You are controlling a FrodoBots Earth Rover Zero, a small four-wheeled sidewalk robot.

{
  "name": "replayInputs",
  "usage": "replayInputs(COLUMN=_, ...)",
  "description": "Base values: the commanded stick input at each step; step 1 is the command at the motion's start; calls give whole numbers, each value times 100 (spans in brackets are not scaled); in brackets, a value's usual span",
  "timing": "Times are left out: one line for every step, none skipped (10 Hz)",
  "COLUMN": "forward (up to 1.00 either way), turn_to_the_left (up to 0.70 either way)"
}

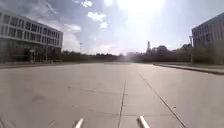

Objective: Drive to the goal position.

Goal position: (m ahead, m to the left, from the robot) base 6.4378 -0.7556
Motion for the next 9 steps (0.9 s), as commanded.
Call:
replayInputs(forward=70, turn_to_the_left=0)
replayInputs(forward=70, turn_to_the_left=0)
replayInputs(forward=70, turn_to_the_left=0)
replayInputs(forward=70, turn_to_the_left=0)
replayInputs(forward=70, turn_to_the_left=0)
replayInputs(forward=70, turn_to_the_left=0)
replayInputs(forward=70, turn_to_the_left=0)
replayInputs(forward=70, turn_to_the_left=0)
replayInputs(forward=70, turn_to_the_left=0)
